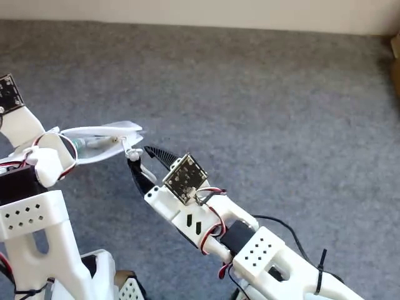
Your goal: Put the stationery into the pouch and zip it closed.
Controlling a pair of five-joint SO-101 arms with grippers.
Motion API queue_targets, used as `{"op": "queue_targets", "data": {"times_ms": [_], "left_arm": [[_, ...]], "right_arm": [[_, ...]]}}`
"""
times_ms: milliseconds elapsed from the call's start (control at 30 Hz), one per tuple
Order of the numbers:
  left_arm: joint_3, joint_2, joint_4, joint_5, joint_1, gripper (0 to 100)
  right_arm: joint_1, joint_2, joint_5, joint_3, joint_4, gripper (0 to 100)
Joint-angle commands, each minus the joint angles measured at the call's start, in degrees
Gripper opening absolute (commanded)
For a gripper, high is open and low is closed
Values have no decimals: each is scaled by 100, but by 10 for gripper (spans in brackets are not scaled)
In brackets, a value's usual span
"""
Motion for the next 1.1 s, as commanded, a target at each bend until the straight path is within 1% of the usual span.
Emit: {"op": "queue_targets", "data": {"times_ms": [0,100,167,333,433,567,700,1067], "left_arm": [[4,4,-88,-44,110,54],[4,13,-97,-44,110,54],[4,13,-97,-44,110,54],[4,13,-97,-44,110,54],[4,22,-105,-44,110,54],[4,22,-88,-53,110,54],[4,22,-105,-53,110,54],[4,22,-97,-53,110,55]], "right_arm": [[-110,-180,-246,-48,-22,132],[-110,-180,-738,-57,-22,132],[-110,-180,-826,-57,-22,132],[-224,66,-853,-101,-40,132],[-295,637,-853,-312,-356,132],[-171,1086,-835,-347,-875,132],[-154,1103,-826,-356,-1156,131],[-145,1095,-826,-347,-1165,131]]}}
